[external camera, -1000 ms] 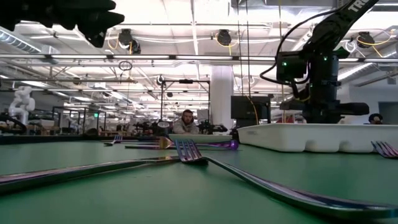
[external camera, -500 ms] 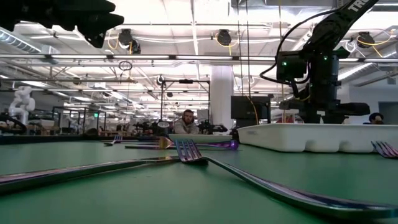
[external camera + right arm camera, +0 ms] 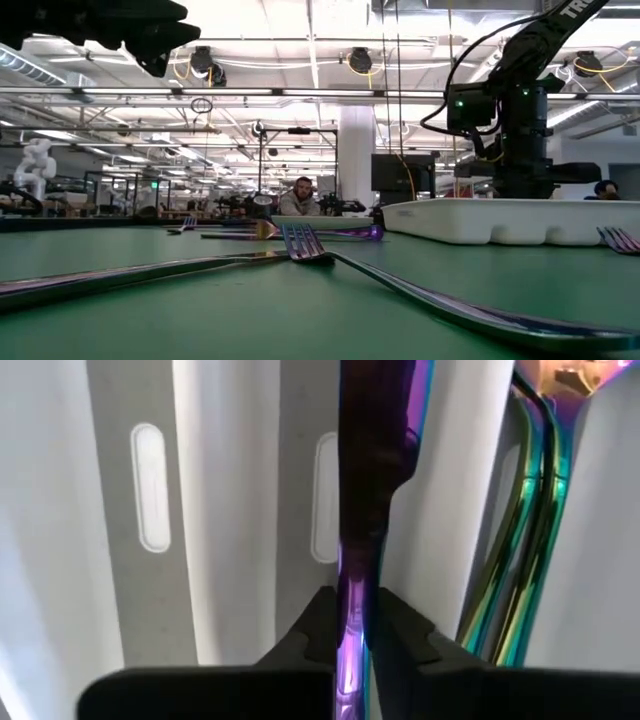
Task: Sort silverware
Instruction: Put the iridescent knife into the white silverware tray
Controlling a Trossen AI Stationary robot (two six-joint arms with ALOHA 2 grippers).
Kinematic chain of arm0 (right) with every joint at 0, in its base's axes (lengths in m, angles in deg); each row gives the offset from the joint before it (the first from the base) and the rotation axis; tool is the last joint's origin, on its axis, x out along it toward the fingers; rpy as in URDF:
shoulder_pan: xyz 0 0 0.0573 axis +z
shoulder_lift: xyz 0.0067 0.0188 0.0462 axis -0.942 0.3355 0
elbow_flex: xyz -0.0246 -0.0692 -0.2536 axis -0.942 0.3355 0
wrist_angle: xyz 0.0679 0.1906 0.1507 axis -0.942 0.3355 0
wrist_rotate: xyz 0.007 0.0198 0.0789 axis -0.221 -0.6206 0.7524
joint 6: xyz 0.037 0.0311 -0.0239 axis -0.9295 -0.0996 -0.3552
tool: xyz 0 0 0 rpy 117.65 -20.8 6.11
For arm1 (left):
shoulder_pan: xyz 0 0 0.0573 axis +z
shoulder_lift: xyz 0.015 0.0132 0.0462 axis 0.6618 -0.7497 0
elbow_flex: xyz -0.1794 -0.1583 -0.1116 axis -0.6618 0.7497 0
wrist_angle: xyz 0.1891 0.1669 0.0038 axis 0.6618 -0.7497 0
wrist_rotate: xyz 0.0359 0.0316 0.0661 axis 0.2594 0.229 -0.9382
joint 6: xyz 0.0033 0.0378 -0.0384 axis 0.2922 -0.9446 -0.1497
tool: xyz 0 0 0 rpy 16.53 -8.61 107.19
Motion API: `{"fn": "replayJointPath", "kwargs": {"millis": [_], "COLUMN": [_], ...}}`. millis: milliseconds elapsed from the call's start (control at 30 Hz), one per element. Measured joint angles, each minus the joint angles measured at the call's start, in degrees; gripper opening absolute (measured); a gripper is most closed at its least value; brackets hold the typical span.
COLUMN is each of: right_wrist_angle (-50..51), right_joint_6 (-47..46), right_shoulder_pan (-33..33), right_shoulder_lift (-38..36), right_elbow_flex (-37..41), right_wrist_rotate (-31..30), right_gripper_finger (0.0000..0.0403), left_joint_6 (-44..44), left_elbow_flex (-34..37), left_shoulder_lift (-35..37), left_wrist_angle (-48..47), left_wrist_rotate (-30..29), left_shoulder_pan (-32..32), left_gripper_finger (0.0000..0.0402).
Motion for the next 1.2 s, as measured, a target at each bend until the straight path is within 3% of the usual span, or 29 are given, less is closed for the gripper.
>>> {"fn": "replayJointPath", "kwargs": {"millis": [433, 867, 1200], "right_wrist_angle": [0.5, 0.6, 12.6], "right_joint_6": [-3.7, -4.2, 0.2], "right_shoulder_pan": [3.7, 4.5, 5.0], "right_shoulder_lift": [-1.0, -1.0, -1.0], "right_elbow_flex": [0.1, 0.0, -12.1], "right_wrist_rotate": [6.3, 7.5, 2.5], "right_gripper_finger": [0.0022, 0.0132, 0.015], "left_joint_6": [0.0, 0.0, -0.2], "left_elbow_flex": [0.0, 0.0, 0.0], "left_shoulder_lift": [0.0, 0.0, -0.2], "left_wrist_angle": [0.6, 1.5, -0.3], "left_wrist_rotate": [0.0, 0.0, 1.5], "left_shoulder_pan": [0.0, -1.4, -1.4], "left_gripper_finger": [0.0148, 0.0148, 0.0148]}}
